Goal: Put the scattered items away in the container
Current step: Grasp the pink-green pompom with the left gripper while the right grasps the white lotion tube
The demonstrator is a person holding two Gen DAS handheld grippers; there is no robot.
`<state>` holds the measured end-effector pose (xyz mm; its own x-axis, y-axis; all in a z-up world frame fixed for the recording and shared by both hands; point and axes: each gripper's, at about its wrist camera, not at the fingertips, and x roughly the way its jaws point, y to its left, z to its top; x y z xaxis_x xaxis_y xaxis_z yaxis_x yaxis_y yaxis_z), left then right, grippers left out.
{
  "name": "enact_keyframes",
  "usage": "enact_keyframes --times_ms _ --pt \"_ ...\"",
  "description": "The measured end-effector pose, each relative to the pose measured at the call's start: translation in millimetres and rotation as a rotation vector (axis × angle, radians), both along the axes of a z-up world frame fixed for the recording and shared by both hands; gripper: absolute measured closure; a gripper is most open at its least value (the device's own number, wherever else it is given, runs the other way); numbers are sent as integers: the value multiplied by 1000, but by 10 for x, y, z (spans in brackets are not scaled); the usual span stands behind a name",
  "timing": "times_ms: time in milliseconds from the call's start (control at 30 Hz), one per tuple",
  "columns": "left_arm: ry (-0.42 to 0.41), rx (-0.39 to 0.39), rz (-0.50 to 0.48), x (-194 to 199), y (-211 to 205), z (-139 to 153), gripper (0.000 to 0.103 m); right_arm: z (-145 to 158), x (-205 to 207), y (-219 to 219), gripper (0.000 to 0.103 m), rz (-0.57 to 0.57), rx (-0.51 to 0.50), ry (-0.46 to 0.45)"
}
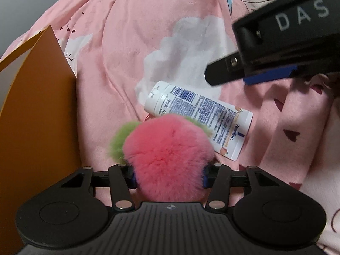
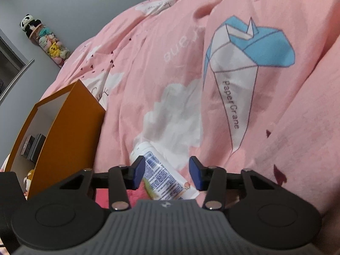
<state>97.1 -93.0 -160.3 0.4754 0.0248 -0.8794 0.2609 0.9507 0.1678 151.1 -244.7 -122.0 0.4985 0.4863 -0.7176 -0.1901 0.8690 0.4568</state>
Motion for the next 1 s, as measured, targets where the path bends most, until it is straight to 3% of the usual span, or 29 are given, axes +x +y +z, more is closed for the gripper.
enact_keyframes --times_ms 167,467,533,800,867,933,1000 --pt "-20 -30 18 -14 44 33 54 -56 20 12 57 7 -25 53" --pt "-152 -75 8 -203 125 381 54 -183 69 72 54 28 -125 157" --pt "-176 -92 12 -230 155 450 54 -227 90 79 48 42 -125 184" --pt "-242 -134 35 -354 271 756 54 -361 138 117 47 66 -107 257" --pt "-257 -133 36 -398 257 815 54 -351 125 109 51 64 -86 257" --pt "-271 -129 36 -478 263 888 54 -319 96 75 67 56 -61 252" --pt "-279 -132 42 -498 286 929 54 -253 49 52 78 56 -35 233"
